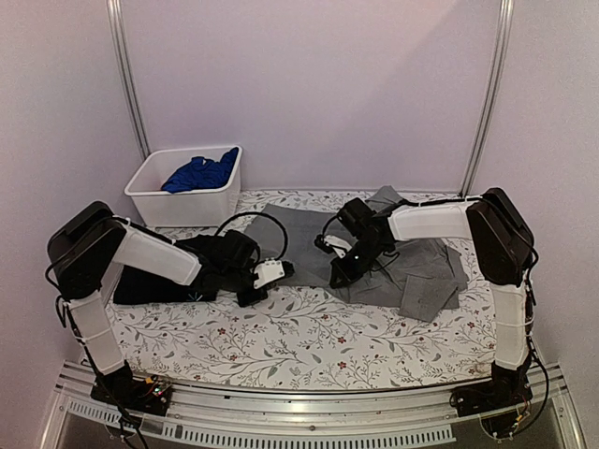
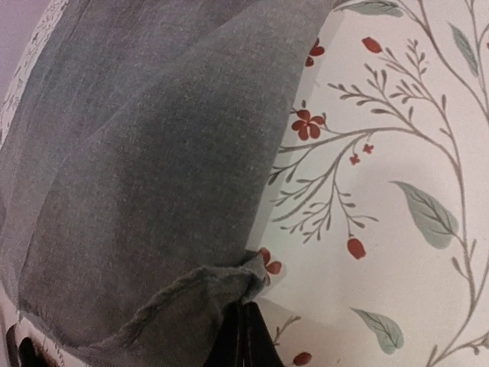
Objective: Fold and stack the mixed laundry pile
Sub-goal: Smooth out the 1/3-folded T-shirt at the center of the board.
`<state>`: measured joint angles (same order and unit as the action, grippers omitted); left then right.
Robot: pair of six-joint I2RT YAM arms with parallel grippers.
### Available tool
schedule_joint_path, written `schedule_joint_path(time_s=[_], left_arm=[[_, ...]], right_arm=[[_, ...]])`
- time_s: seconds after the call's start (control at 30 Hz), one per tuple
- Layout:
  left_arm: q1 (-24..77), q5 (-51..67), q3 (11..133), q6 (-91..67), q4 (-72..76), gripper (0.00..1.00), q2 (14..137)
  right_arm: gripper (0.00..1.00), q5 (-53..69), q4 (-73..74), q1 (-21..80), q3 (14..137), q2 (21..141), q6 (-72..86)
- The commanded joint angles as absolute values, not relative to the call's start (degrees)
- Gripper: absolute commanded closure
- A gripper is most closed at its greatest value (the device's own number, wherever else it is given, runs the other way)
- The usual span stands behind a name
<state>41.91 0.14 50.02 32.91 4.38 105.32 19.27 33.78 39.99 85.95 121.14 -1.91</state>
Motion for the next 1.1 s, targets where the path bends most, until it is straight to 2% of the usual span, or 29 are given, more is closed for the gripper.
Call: schedule_joint_path(time_s=[0.0,0.3,0.6,0.7,0.77,0.87,0.9,1.07], left_arm=[[42.4,-4.2,46.3,33.8,3.5,1.0,102.1],[34.4,-9.5,37.8,34.2,2.2,1.0,93.3],[28.3,-13.2,37.7,35.5,3.0,1.0,93.3],[26.3,-12.6,37.9,34.7,2.9,1.0,91.0],[25.9,-6.8,38.5,33.8,0.7,0.99,87.7],[26.7,3.4,38.4,32.6,-3.2,0.76,82.5],[27.4,6.2,38.7,32.2,-4.9,0.71,81.7],[31.7,15.8,41.2,27.9,-8.0,0.6,82.0]], right_arm=[[1.0,19.5,33.5,38.9,85.0,118.2,-1.1],[1.0,19.2,32.2,37.7,82.3,116.6,-0.5],[1.0,20.4,31.5,37.6,82.1,115.9,-0.6],[1.0,21.9,31.3,37.6,82.1,115.9,-0.5],[1.0,22.8,31.1,37.7,82.2,116.1,-0.3],[1.0,23.5,30.7,37.7,82.3,116.3,-0.3],[1.0,23.5,30.6,37.7,82.3,116.4,-0.3],[1.0,23.8,30.6,37.7,82.4,117.0,-0.3]])
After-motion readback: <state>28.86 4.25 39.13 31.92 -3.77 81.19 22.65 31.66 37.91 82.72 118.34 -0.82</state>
